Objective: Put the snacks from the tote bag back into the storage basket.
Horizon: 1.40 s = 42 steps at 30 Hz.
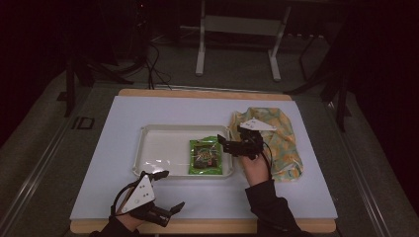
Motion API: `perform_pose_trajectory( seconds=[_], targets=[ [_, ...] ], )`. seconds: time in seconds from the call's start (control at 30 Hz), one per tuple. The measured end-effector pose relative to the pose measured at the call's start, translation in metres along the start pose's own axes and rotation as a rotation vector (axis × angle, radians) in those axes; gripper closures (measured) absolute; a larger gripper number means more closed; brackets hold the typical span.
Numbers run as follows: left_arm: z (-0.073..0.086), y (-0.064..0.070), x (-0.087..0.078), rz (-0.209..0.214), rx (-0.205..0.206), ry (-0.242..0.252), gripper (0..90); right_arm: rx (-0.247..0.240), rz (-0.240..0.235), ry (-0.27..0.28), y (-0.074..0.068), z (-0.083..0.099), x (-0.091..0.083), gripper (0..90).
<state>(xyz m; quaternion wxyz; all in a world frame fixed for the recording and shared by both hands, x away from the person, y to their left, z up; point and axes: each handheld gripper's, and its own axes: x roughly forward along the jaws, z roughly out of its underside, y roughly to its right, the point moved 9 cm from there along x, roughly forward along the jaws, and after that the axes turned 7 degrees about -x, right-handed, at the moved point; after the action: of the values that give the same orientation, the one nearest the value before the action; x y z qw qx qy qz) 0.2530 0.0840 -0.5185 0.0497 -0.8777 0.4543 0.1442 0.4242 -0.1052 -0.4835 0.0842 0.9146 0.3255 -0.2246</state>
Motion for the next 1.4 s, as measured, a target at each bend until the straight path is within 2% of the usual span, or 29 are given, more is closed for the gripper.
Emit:
perform_pose_trajectory(
  seconds=[0.17,0.3,0.37,0.5,0.8,1.07,1.4],
  targets=[
    [0.0,0.0,0.0,-0.002,0.0,-0.002,0.4,-0.019,0.019,0.005,0.011,-0.009,-0.008,14.5],
    [0.0,0.0,0.0,-0.003,0.004,-0.002,0.4,-0.049,0.039,-0.002,0.019,-0.009,-0.015,14.5],
    [0.001,0.0,0.0,-0.003,0.004,-0.003,0.4,-0.043,0.044,-0.005,0.023,-0.007,-0.018,14.6],
    [0.001,0.0,0.001,-0.003,0.002,-0.007,0.4,-0.027,0.063,0.001,0.033,-0.003,-0.026,14.7],
    [0.001,0.0,0.001,-0.005,0.003,-0.006,0.4,-0.028,0.107,0.022,0.051,0.01,-0.046,14.7],
    [0.001,0.0,0.001,-0.006,0.003,-0.006,0.4,-0.02,0.142,0.01,0.071,0.028,-0.066,14.7],
    [0.002,0.001,0.001,-0.005,0.006,-0.008,0.4,-0.012,0.159,0.017,0.081,0.045,-0.083,14.6]
  ],
)
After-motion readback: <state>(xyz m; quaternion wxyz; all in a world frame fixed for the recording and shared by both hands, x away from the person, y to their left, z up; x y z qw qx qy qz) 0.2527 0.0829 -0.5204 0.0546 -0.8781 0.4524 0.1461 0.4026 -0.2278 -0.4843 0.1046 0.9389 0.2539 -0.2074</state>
